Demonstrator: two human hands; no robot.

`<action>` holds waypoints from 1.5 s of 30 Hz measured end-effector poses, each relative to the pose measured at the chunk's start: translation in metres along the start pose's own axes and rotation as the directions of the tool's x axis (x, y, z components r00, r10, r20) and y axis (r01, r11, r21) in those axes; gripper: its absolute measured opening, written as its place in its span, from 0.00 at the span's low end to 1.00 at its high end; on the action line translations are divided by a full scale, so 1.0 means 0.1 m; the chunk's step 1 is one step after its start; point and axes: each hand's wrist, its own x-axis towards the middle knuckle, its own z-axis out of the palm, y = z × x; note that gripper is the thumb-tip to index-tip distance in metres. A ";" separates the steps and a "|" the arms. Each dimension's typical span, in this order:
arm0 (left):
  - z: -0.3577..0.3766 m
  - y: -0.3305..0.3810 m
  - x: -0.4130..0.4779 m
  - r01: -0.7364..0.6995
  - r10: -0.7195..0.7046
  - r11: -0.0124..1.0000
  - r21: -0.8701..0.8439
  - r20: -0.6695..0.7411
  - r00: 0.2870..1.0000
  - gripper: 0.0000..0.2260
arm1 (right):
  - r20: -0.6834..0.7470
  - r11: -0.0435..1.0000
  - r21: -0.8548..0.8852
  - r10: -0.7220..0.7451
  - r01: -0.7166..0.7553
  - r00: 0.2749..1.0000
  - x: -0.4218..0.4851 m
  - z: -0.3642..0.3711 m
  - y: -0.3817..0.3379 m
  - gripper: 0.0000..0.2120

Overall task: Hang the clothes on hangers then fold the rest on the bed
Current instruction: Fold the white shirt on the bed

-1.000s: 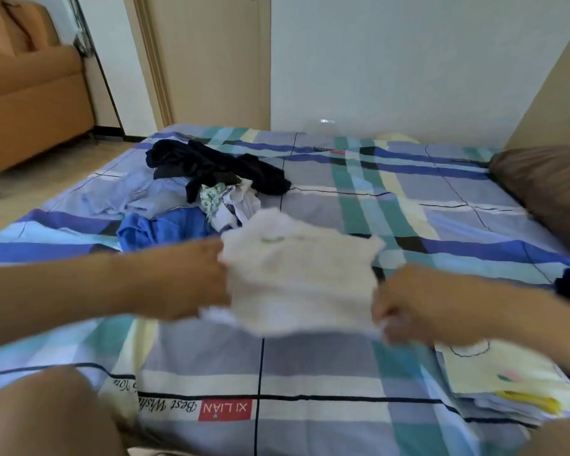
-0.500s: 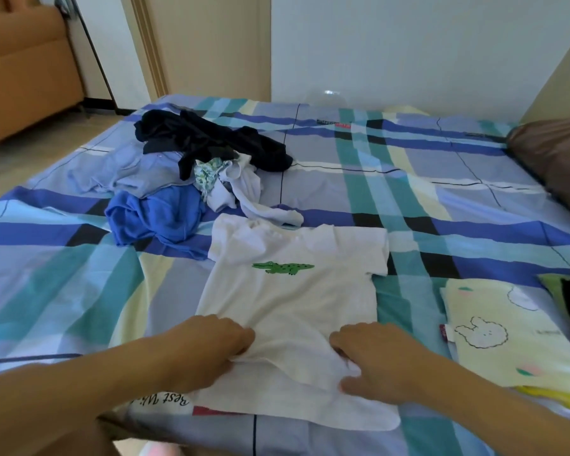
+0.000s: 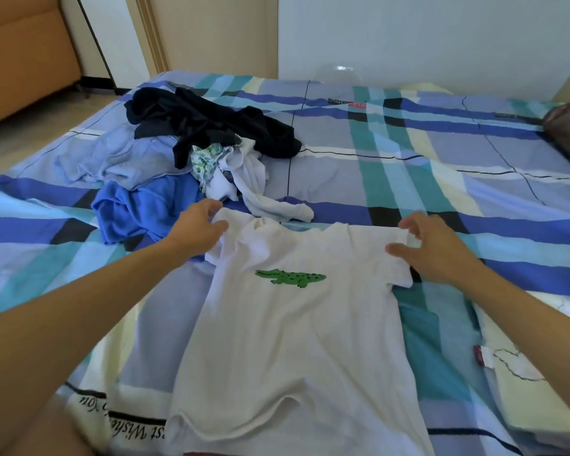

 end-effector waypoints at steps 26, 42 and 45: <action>0.25 -0.01 0.26 -0.208 0.313 0.773 0.599 -0.075 0.947 0.13 | 0.193 0.934 0.050 0.339 -0.354 0.921 0.33 -0.05 0.45 0.07; 0.17 0.78 -0.85 -0.716 0.492 0.676 0.176 0.615 0.616 0.18 | 0.158 0.958 0.121 -0.278 0.261 0.947 -0.46 -0.17 -0.32 0.08; 0.22 0.82 -1.39 -0.747 0.376 0.651 0.138 0.795 0.475 0.20 | 0.500 0.857 0.108 -0.485 0.504 0.718 -1.17 0.01 -0.70 0.11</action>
